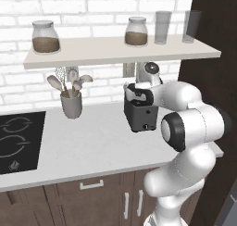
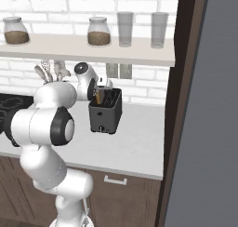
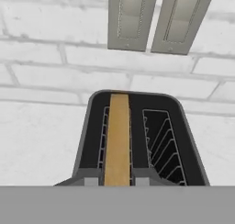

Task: Start the toaster. Once the lever pops up, take the bread to the plate on the dining counter.

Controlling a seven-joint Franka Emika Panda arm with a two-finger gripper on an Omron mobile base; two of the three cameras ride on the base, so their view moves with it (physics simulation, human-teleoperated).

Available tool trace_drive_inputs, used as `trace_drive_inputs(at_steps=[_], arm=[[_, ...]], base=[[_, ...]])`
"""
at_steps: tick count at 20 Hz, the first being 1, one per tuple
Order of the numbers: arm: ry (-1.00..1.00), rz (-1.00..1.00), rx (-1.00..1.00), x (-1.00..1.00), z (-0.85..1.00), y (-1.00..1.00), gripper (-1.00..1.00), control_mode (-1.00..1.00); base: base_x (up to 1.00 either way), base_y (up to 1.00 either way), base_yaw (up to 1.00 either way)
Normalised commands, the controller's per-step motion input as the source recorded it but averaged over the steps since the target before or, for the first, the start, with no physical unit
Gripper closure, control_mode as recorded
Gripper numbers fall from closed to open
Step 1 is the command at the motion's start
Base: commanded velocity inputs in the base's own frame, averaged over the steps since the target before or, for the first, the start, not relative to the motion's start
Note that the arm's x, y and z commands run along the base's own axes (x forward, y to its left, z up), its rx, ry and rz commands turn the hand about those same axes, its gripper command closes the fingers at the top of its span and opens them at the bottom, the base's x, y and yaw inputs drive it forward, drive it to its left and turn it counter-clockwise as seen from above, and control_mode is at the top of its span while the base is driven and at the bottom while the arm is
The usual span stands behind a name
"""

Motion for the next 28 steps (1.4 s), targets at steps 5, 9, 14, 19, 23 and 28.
trace_drive_inputs(at_steps=[5,9,14,19,23,28], arm=[[-0.14,0.00,0.00,0.00,0.26,0.00,1.00,-1.00],[-0.14,0.00,0.00,-0.14,0.13,0.00,1.00,-1.00],[-0.13,0.00,0.01,-0.26,0.09,0.01,1.00,-1.00],[-0.09,0.00,0.05,-0.23,0.36,0.02,1.00,-1.00],[-0.03,0.00,0.09,-0.37,0.52,0.01,1.00,-1.00],[0.00,0.00,0.08,-0.82,0.42,0.00,1.00,-1.00]], base=[[0.00,0.00,0.00],[0.00,0.00,0.00],[0.00,0.00,0.00],[0.00,0.00,0.00],[0.00,0.00,0.00],[0.00,0.00,0.00]])
